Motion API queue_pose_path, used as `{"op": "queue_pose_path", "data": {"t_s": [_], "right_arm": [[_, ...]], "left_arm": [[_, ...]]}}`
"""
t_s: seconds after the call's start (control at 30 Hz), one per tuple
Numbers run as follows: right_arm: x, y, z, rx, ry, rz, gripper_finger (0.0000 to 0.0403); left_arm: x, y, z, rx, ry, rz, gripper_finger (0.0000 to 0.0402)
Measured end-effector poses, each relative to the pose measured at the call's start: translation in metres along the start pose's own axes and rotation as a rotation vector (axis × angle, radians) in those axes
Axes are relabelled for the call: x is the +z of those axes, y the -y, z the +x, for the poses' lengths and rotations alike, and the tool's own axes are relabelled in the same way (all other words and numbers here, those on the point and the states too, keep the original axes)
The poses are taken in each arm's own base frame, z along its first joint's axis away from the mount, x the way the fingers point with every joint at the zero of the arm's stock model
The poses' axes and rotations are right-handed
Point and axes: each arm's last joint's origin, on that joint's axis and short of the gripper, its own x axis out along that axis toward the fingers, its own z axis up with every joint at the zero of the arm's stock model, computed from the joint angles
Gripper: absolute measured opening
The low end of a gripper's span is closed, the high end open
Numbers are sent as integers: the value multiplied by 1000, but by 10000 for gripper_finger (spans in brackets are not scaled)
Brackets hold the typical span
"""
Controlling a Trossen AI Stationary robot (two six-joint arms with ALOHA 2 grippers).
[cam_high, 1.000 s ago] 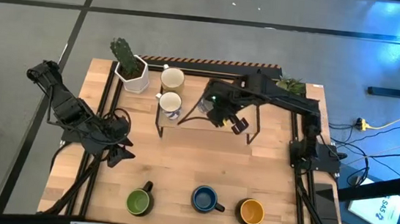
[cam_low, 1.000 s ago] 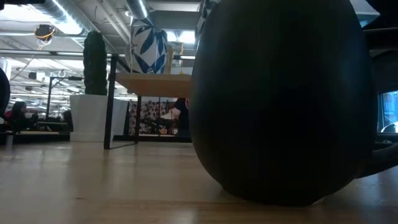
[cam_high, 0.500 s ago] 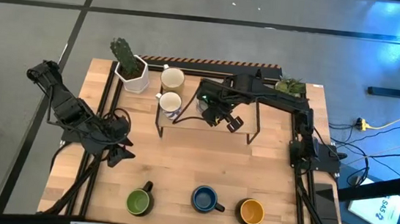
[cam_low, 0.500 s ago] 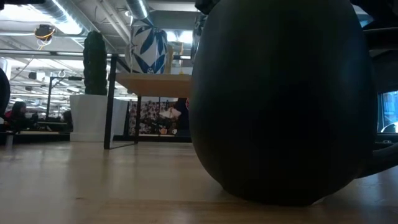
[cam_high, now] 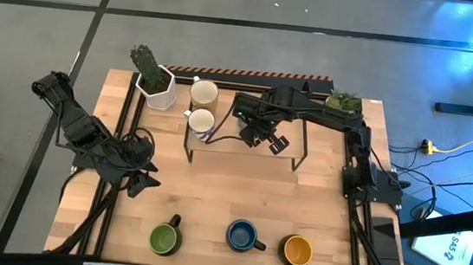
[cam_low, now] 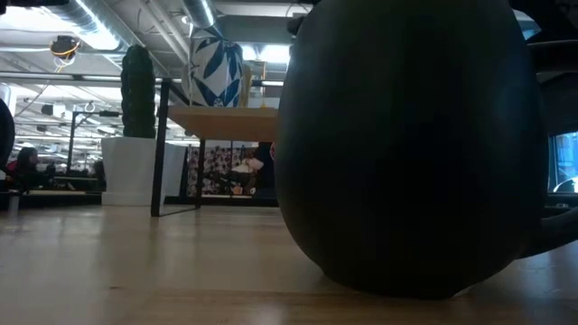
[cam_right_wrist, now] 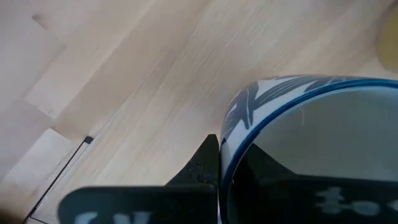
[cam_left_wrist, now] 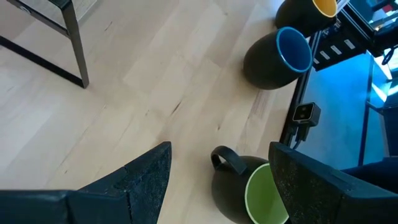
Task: Place coffee mugs
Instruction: Put the white and blue patterned cup on the shelf
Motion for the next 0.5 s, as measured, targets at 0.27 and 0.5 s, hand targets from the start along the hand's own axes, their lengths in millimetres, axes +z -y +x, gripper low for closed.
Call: {"op": "queue_pose_path", "data": {"t_s": [0.27, 0.5], "right_arm": [[0, 0, 0, 4, 7, -19, 20], [0, 0, -1, -11, -2, -21, 72]], "left_arm": [[0, 0, 0, 2, 2, 1, 263], [1, -1, 0, 14, 23, 4, 263]]}}
